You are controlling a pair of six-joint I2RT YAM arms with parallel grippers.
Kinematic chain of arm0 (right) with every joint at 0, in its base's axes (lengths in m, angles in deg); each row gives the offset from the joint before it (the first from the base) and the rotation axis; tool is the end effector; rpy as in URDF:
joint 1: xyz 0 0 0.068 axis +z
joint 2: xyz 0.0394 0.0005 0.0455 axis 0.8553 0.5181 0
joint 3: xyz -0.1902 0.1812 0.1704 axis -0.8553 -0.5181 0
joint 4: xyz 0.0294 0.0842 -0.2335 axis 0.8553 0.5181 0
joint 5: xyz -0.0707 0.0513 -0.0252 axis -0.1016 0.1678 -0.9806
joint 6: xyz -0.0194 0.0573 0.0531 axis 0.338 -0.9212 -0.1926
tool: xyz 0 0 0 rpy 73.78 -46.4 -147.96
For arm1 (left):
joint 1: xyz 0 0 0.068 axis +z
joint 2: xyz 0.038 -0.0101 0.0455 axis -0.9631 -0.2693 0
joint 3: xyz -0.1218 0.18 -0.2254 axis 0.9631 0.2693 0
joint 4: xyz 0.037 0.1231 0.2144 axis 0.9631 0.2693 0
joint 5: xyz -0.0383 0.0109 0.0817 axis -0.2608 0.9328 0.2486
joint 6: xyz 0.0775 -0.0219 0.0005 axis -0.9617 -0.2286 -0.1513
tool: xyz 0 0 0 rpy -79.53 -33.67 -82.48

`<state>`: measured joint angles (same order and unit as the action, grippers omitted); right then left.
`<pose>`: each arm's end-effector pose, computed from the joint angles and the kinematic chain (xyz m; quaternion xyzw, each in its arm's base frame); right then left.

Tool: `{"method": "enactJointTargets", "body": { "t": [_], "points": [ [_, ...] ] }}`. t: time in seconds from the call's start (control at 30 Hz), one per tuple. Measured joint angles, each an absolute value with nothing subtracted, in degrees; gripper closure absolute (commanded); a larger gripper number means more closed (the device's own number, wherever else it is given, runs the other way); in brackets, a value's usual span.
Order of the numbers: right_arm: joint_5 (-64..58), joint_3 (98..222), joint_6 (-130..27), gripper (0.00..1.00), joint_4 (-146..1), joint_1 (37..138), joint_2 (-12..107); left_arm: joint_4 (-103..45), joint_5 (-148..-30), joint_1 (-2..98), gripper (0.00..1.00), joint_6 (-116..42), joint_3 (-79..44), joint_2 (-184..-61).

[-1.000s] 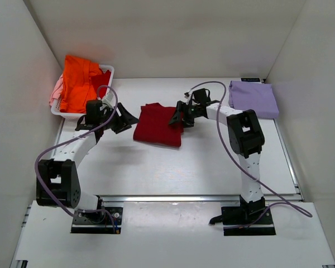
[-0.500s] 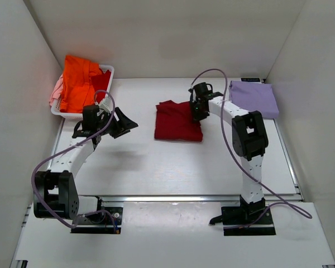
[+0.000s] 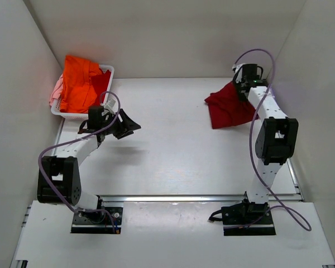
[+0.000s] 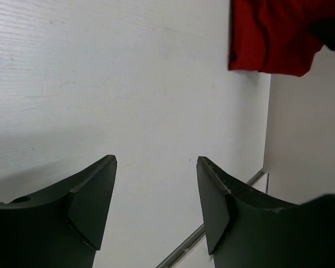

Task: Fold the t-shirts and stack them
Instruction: Put the neatly folded tshirt into the corner of the board with the right arm

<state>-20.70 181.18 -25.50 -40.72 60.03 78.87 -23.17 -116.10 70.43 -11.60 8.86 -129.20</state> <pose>0.4735 -0.0017 0.2831 -0.1342 0.9218 -0.1343 0.3380 0.2974 -0.0608 0.2459 -0.1220 0.8627 -0.3982 0.2870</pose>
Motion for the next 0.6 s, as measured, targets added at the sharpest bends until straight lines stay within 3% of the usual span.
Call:
{"method": "enactJointTargets", "body": {
  "t": [0.33,0.6],
  "points": [
    [-17.5,191.7,-22.5,1.00,-43.9,48.9,82.4,-24.6,-117.5,70.2,0.30,-12.3,8.8,-132.4],
    [-17.2,201.4,-22.6,1.00,-43.8,45.5,95.7,-24.2,-118.0,70.6,0.30,-13.1,7.1,-134.5]
  ]
}}
